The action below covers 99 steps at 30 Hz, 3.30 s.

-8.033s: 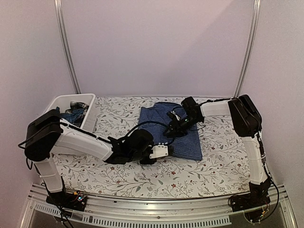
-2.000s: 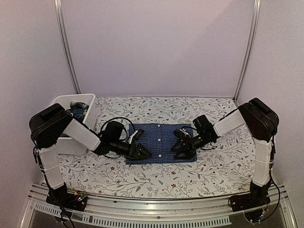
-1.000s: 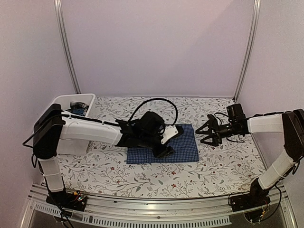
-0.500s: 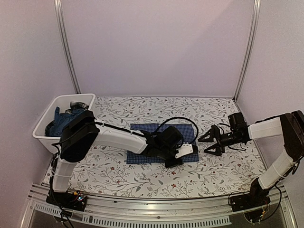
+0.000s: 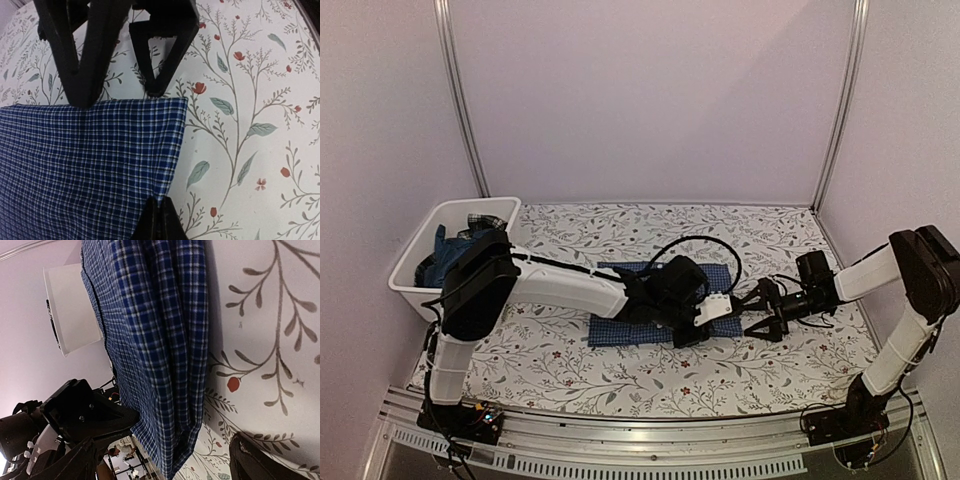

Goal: Fold and stack the mixed laundry pile
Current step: Pick up the square-folded shirt from the center of the board, then pass from the left arm to the right, then turn over the square-folded shirt at the center of the board.

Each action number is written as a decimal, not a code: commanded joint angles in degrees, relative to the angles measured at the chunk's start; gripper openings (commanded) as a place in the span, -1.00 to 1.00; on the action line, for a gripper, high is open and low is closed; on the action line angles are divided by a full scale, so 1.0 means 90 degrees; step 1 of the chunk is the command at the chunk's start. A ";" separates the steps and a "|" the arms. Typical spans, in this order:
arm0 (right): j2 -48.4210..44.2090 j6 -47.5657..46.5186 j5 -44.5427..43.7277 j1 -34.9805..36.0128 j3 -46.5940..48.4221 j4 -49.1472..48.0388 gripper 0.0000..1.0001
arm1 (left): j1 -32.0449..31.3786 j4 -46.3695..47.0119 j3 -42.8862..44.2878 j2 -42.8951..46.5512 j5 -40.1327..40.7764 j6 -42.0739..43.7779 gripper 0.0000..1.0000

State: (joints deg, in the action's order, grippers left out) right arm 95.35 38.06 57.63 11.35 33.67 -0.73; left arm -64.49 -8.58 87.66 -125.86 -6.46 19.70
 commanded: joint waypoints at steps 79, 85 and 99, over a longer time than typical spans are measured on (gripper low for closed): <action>0.0253 -0.2767 -0.5768 -0.0109 0.5465 0.7114 -1.00 | 0.1465 -0.0206 -0.3042 0.3847 0.0959 -0.2294 0.52; -0.0277 -0.2757 -0.8325 -0.0588 0.5946 0.7611 -1.00 | 0.1692 -0.0529 -0.3114 0.4051 0.1099 -0.2381 0.53; 0.0935 -0.3400 -1.1745 0.0278 0.8720 0.8442 -1.00 | 0.2140 -0.1261 -0.4351 0.5649 0.1460 -0.2734 0.57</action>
State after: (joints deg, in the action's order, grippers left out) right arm 98.85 11.90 -40.75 7.07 108.51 75.29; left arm -46.81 -17.08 51.42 -78.24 5.02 -3.90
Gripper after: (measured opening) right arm 0.027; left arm 0.784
